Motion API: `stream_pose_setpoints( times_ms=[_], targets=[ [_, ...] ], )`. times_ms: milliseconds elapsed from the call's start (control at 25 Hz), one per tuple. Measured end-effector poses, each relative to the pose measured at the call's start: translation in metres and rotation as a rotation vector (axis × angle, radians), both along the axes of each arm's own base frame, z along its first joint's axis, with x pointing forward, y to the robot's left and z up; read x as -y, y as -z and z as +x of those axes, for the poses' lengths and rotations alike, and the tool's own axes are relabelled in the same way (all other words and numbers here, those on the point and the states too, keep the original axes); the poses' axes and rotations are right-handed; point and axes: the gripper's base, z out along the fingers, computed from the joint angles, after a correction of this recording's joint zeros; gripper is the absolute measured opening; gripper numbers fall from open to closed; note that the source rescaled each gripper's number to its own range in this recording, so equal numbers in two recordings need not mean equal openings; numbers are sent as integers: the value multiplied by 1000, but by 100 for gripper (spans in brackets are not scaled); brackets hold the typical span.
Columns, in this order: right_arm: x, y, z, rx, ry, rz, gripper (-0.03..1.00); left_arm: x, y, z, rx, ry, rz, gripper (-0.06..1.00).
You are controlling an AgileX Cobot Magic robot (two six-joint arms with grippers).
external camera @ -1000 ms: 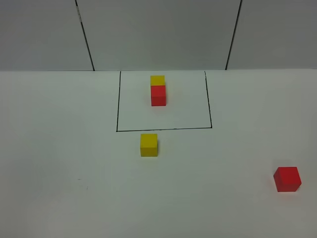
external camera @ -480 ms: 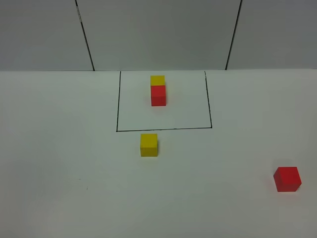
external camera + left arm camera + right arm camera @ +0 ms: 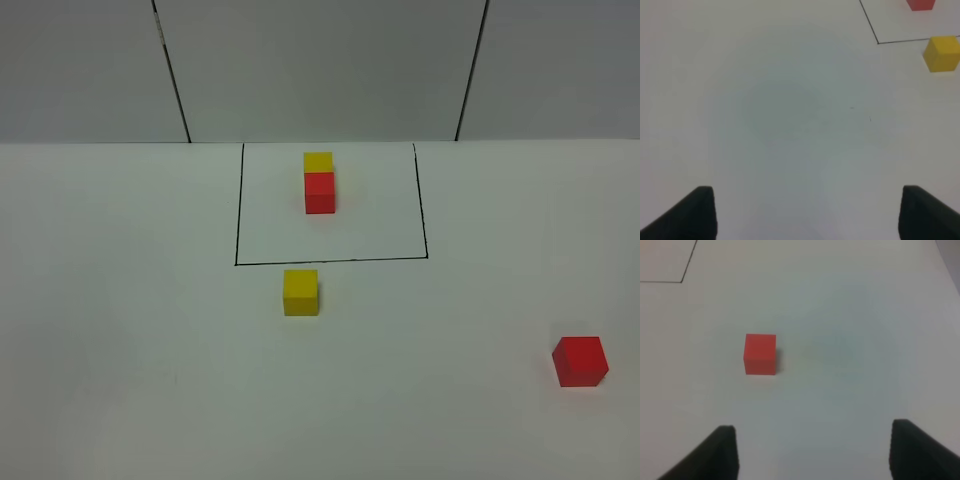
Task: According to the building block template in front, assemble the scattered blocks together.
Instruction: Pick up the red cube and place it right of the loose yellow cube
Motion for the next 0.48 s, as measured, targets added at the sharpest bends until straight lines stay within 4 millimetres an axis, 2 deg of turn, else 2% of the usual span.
stream_pose_setpoints(
  times_ms=[480],
  targets=[
    [0, 0, 0, 0, 0, 0, 35, 0, 0, 0, 0, -2, -1, 72]
  ],
)
